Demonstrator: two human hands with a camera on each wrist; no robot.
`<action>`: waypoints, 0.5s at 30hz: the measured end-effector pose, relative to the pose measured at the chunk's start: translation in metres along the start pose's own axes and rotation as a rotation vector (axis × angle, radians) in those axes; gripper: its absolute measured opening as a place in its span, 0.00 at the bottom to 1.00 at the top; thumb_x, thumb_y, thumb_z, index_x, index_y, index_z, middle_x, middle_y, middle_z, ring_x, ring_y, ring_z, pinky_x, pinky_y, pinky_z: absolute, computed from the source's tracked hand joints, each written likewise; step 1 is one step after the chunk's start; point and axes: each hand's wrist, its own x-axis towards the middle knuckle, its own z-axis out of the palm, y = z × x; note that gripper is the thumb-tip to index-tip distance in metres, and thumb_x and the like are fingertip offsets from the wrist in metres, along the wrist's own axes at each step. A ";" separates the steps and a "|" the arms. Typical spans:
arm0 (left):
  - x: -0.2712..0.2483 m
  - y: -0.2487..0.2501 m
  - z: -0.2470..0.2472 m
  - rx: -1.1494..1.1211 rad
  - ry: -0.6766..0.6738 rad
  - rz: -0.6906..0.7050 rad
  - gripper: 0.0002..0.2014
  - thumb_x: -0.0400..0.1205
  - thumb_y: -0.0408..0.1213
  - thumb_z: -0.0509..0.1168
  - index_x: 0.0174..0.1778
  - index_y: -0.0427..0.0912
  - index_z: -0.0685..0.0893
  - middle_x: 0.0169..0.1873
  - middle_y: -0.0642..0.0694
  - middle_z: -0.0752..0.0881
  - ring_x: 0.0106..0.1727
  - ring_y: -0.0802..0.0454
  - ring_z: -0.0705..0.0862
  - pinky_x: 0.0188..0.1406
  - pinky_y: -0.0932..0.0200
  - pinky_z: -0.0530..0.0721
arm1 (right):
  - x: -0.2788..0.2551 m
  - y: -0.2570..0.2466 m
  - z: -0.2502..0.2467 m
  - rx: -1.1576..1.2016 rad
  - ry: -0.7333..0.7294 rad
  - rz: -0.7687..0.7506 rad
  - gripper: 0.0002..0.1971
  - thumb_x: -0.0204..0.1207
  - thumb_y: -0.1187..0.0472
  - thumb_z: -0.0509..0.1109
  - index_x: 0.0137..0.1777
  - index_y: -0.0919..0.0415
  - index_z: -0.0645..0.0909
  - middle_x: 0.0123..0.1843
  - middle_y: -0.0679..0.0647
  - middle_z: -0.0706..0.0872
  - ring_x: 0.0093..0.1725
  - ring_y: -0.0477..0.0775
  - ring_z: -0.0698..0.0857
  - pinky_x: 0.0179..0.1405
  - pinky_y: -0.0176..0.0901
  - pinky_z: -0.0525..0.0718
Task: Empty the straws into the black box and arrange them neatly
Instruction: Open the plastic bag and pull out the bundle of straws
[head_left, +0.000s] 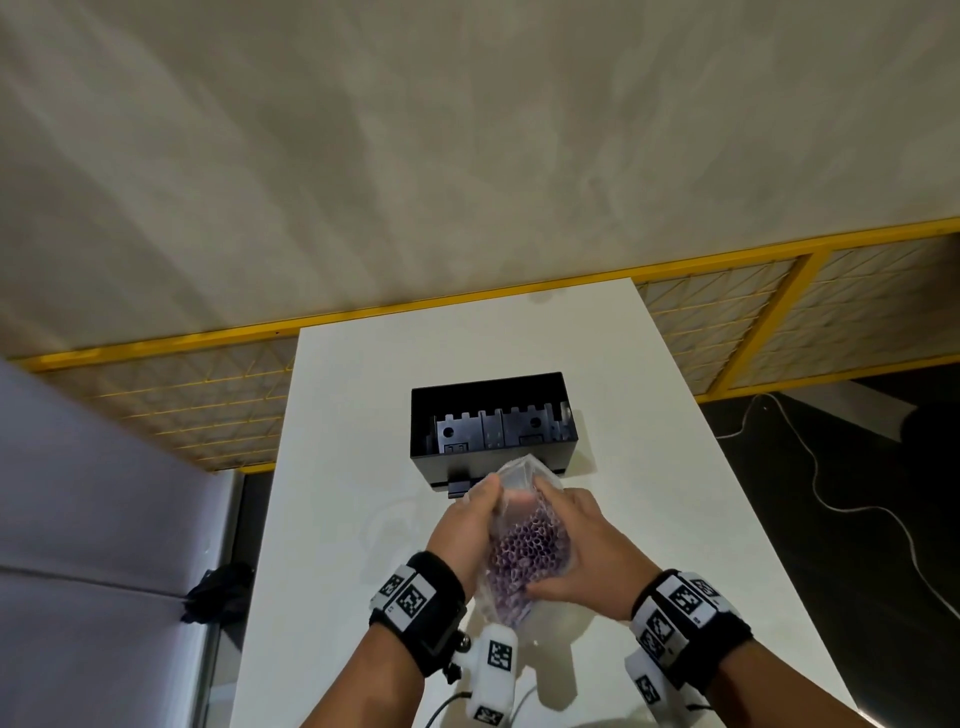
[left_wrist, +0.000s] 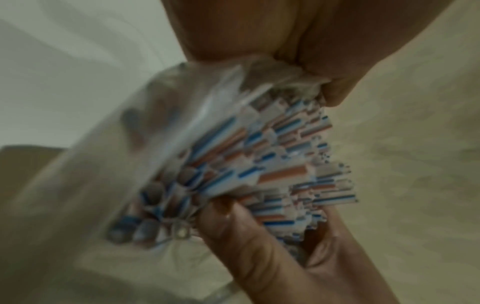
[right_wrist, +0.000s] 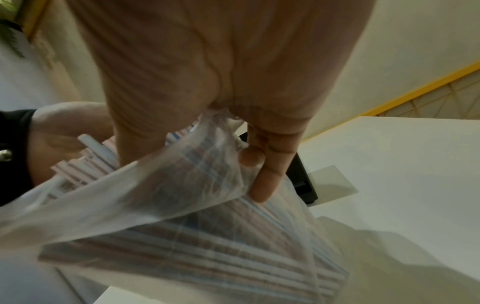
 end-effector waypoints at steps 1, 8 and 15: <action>0.001 0.002 0.000 -0.064 0.011 -0.004 0.32 0.91 0.57 0.51 0.66 0.28 0.83 0.57 0.30 0.91 0.62 0.33 0.89 0.70 0.33 0.83 | 0.000 0.000 0.001 0.003 -0.001 0.001 0.64 0.56 0.33 0.83 0.87 0.30 0.45 0.70 0.38 0.66 0.68 0.39 0.77 0.70 0.36 0.79; 0.002 0.004 -0.009 -0.115 0.115 -0.025 0.21 0.89 0.52 0.62 0.54 0.37 0.90 0.53 0.33 0.92 0.58 0.34 0.91 0.69 0.33 0.84 | 0.001 0.001 0.000 -0.041 0.105 0.026 0.25 0.68 0.36 0.78 0.62 0.38 0.77 0.57 0.41 0.79 0.54 0.42 0.84 0.55 0.42 0.88; -0.011 -0.011 -0.044 0.271 0.321 0.121 0.16 0.83 0.59 0.67 0.50 0.51 0.90 0.47 0.50 0.93 0.54 0.47 0.91 0.58 0.47 0.87 | 0.000 0.003 -0.001 -0.018 0.223 0.074 0.14 0.73 0.38 0.77 0.50 0.42 0.80 0.49 0.41 0.81 0.46 0.41 0.84 0.47 0.40 0.86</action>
